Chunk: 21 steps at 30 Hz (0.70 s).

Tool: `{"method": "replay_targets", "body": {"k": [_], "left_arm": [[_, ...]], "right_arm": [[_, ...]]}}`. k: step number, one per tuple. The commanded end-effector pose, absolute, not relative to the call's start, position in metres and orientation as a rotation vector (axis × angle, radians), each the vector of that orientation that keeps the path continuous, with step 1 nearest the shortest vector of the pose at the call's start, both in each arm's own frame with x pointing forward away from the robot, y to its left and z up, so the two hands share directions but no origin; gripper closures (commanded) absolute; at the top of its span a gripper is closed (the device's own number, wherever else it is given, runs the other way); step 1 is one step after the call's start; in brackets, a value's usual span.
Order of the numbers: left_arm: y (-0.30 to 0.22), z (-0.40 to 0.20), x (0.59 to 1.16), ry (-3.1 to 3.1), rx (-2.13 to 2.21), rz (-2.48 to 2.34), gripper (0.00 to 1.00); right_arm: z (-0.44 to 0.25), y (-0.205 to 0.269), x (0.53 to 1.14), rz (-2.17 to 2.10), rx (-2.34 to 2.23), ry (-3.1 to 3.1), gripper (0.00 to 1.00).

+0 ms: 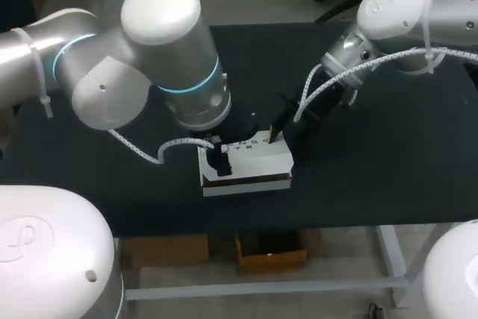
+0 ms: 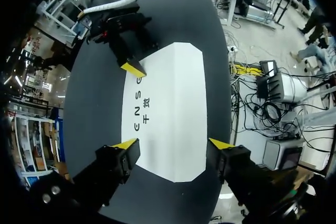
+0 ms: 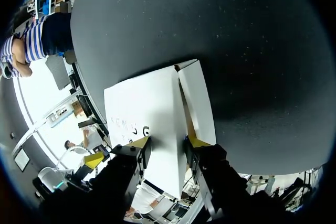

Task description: Assemble the packaging by folding the flat box into shape, placing the metal phone stand inside, and closing the box properly

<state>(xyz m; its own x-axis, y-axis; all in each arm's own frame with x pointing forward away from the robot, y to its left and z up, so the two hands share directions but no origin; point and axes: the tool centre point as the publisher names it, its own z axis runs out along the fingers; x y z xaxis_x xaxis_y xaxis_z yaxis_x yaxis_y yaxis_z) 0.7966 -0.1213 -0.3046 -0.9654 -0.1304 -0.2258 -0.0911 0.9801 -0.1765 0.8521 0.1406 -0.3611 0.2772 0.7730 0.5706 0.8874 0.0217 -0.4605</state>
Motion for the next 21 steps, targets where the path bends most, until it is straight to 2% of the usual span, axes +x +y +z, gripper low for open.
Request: {"method": "replay_targets", "body": {"k": [1,3,21], "left_arm": [[-0.125,-0.309,0.801,2.888,-0.17,-0.227,0.22],[-0.125,-0.311,0.804,2.888,-0.179,-0.218,0.24],[-0.123,-0.321,0.807,2.88,-0.206,-0.217,0.21]], "right_arm": [[-0.362,0.141,0.853,-0.18,-1.76,-1.514,0.6],[-0.362,0.141,0.853,-0.18,-1.76,-1.514,0.6],[-0.362,0.141,0.853,-0.18,-1.76,-1.514,0.61]]}}
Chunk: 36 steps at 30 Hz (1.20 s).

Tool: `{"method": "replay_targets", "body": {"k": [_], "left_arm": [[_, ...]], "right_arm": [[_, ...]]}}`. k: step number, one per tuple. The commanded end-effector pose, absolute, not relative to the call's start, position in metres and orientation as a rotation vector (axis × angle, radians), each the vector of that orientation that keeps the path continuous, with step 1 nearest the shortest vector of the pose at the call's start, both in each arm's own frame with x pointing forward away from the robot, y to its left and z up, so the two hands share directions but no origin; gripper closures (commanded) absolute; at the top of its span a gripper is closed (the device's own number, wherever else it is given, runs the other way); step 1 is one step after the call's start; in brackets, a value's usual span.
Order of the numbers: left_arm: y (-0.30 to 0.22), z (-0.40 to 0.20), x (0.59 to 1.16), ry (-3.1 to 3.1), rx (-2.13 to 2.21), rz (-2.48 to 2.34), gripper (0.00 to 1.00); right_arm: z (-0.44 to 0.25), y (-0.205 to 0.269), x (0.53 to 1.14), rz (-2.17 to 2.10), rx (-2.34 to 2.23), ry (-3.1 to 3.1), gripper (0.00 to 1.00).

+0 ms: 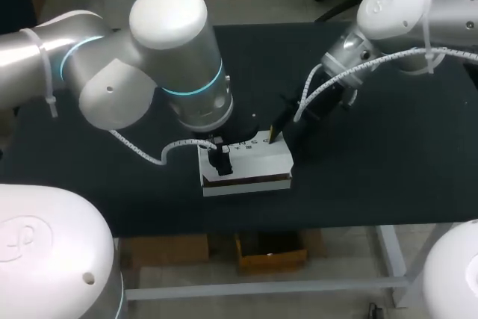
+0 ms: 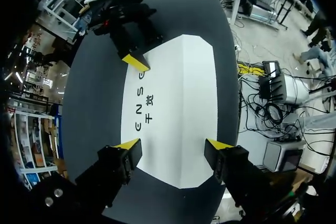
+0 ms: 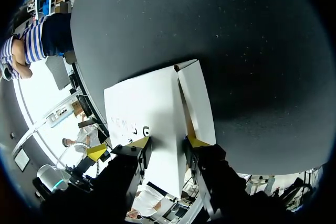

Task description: Assemble the packaging by folding the flat box into shape, placing the metal phone stand inside, and closing the box properly

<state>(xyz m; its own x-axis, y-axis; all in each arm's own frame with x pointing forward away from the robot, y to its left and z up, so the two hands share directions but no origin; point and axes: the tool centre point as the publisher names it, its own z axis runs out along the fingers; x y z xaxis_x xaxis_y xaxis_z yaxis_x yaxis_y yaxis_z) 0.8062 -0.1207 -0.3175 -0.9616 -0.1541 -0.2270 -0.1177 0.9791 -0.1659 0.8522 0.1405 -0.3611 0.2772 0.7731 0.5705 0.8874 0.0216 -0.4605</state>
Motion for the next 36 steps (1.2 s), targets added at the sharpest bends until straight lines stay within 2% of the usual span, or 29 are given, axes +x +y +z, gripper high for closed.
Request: {"method": "replay_targets", "body": {"k": [1,25,36], "left_arm": [[-0.123,-0.322,0.807,2.876,-0.21,-0.214,0.21],[-0.117,-0.333,0.824,2.733,-0.24,-0.166,0.14],[-0.122,-0.338,0.819,2.667,-0.206,-0.145,0.27]], "right_arm": [[-0.362,0.141,0.853,-0.18,-1.76,-1.514,0.62],[-0.362,0.141,0.853,-0.18,-1.76,-1.514,0.63],[-0.362,0.141,0.853,-0.18,-1.76,-1.514,0.64]]}}
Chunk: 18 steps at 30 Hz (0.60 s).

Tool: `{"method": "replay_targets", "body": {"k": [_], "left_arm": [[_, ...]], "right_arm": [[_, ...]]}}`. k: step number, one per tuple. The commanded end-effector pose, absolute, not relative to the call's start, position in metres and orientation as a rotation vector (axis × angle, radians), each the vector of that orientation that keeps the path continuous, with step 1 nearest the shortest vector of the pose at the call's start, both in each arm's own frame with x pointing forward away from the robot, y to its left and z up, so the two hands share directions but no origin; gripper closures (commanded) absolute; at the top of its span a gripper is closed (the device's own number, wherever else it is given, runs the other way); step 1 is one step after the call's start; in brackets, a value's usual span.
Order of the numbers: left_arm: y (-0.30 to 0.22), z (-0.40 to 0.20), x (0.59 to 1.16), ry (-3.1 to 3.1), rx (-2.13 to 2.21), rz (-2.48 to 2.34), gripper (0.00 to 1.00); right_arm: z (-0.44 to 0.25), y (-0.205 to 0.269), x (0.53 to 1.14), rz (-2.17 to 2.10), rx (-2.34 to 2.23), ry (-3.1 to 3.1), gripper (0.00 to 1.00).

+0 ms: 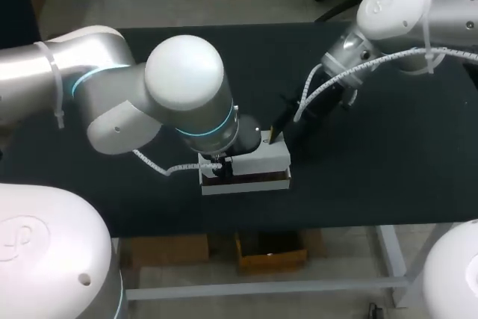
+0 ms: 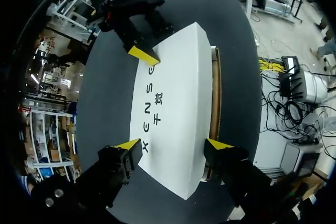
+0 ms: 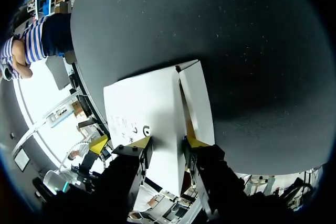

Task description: Assemble the packaging by folding the flat box into shape, placing the metal phone stand inside, and closing the box properly

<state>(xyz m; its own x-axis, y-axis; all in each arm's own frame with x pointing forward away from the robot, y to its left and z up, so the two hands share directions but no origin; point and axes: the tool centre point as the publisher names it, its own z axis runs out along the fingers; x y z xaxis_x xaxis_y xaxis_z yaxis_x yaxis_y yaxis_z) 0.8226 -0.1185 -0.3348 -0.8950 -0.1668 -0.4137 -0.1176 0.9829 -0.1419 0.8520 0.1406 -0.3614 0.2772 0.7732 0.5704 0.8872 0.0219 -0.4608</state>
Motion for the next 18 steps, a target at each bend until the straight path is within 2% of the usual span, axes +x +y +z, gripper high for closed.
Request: {"method": "replay_targets", "body": {"k": [1,2,4,12,18], "left_arm": [[-0.122,-0.339,0.819,2.664,-0.204,-0.145,0.31],[-0.123,-0.339,0.819,2.66,-0.204,-0.139,0.4],[-0.123,-0.341,0.82,2.652,-0.197,-0.141,0.47],[-0.126,-0.347,0.817,2.597,-0.164,-0.111,0.43],[-0.126,-0.351,0.818,2.58,-0.174,-0.109,0.48]], "right_arm": [[-0.362,0.141,0.853,-0.18,-1.76,-1.514,0.64],[-0.362,0.141,0.853,-0.18,-1.76,-1.514,0.64],[-0.362,0.141,0.853,-0.18,-1.76,-1.514,0.64],[-0.362,0.141,0.853,-0.18,-1.76,-1.514,0.64],[-0.362,0.141,0.853,-0.18,-1.76,-1.514,0.64]]}}
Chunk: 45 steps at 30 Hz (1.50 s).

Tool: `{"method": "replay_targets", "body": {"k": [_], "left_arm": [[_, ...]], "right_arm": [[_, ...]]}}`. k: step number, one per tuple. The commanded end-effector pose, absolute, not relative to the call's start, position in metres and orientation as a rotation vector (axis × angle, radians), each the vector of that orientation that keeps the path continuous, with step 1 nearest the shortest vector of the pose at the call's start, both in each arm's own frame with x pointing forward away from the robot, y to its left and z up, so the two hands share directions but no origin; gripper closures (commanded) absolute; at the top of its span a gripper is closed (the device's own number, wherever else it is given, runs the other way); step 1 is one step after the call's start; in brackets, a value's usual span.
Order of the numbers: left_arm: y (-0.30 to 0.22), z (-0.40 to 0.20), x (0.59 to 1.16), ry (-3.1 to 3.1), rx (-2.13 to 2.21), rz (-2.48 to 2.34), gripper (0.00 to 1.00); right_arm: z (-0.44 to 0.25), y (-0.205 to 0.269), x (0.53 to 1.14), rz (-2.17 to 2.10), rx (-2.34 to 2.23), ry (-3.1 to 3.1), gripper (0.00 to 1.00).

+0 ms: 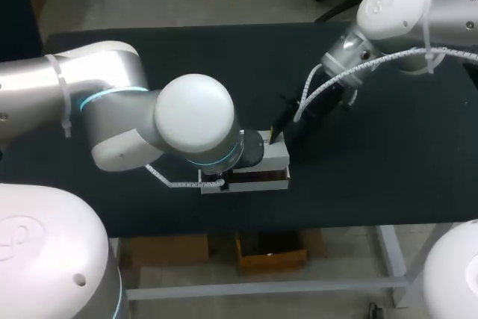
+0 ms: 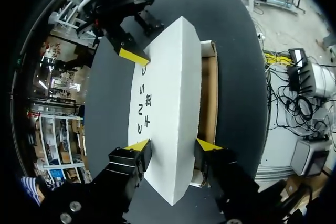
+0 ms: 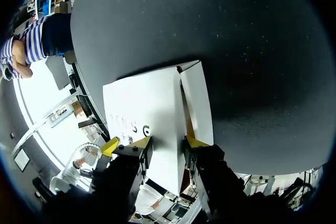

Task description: Assemble the packaging by folding the flat box into shape, placing the metal phone stand inside, and closing the box properly

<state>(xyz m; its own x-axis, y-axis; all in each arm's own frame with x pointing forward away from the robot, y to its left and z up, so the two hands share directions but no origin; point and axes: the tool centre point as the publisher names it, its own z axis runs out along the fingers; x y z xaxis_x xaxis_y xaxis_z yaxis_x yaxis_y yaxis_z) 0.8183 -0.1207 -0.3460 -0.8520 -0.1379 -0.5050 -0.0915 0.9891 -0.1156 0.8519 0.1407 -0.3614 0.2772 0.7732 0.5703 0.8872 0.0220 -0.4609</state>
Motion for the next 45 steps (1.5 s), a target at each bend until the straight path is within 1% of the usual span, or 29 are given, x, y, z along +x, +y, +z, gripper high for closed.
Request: {"method": "replay_targets", "body": {"k": [1,5,16,25,34,45], "left_arm": [[-0.126,-0.352,0.819,2.581,-0.187,-0.097,0.48],[-0.126,-0.354,0.821,2.577,-0.189,-0.097,0.51],[-0.127,-0.356,0.822,2.51,-0.199,-0.021,0.52],[-0.128,-0.356,0.824,2.487,-0.201,-0.008,0.57],[-0.126,-0.355,0.823,2.476,-0.19,-0.006,0.55],[-0.123,-0.358,0.824,2.469,-0.197,-0.023,0.56]], "right_arm": [[-0.362,0.141,0.853,-0.18,-1.76,-1.514,0.64],[-0.362,0.141,0.853,-0.18,-1.76,-1.514,0.64],[-0.362,0.141,0.853,-0.18,-1.76,-1.514,0.64],[-0.361,0.141,0.853,-0.181,-1.76,-1.517,0.65],[-0.356,0.138,0.848,-0.189,-1.762,-1.531,0.65],[-0.347,0.126,0.839,-0.21,-1.791,-1.54,0.65]]}}
